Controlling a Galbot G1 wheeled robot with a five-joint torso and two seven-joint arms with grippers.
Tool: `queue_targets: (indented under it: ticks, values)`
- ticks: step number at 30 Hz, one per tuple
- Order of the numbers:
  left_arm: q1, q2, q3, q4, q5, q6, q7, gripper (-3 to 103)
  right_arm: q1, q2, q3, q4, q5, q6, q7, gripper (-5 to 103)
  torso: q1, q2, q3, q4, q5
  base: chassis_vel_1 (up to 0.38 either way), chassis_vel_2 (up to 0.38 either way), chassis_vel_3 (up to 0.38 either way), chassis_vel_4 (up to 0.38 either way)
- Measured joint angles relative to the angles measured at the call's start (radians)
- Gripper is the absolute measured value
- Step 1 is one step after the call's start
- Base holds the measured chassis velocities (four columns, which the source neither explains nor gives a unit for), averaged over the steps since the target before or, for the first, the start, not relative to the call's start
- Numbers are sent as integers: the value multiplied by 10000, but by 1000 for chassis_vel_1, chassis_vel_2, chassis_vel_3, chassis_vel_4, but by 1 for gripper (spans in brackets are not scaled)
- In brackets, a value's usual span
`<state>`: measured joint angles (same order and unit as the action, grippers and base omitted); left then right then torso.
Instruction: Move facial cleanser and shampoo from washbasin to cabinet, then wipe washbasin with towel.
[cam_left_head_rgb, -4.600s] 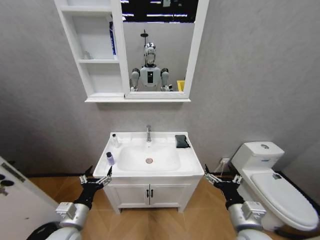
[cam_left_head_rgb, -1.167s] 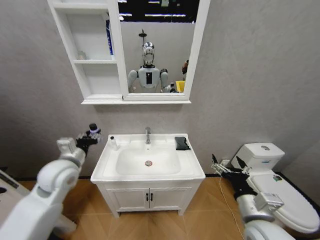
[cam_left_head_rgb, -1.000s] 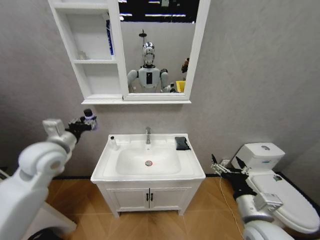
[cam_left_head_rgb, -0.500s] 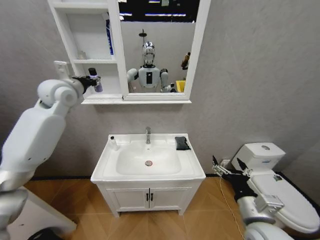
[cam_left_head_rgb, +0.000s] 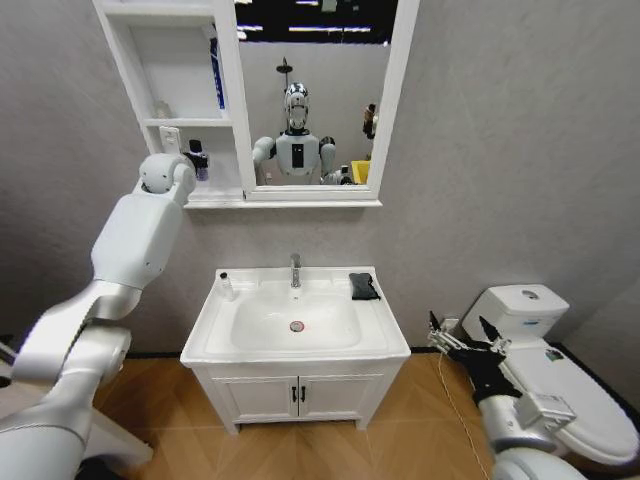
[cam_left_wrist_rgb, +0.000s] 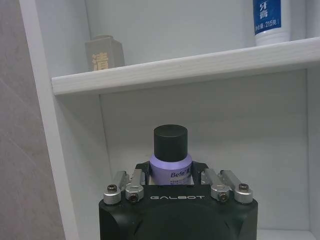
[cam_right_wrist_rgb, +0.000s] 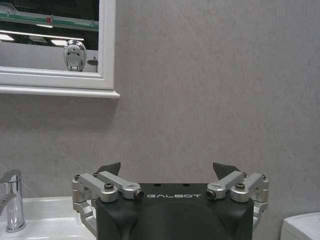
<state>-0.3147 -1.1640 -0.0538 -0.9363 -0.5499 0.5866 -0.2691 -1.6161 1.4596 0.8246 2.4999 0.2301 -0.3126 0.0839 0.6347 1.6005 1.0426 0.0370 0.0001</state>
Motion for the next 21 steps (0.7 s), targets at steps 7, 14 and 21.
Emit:
queue_targets:
  ticks: [7,14,21]
  values:
    - [-63,-298,-207,622,306,141,-168,43,11,-16,100,1,29,56,6,100,-1,0,0,0,-1,0,0,0,0]
    - [-74,-374,-386,841,476,258,-227,40,-36,-41,329,0,150,165,2,100,-1,0,0,0,-1,0,0,0,0]
    - [-163,-535,-532,1141,494,69,-123,64,4,-14,260,0,85,172,-18,100,-1,0,0,-1,-1,0,0,0,0]
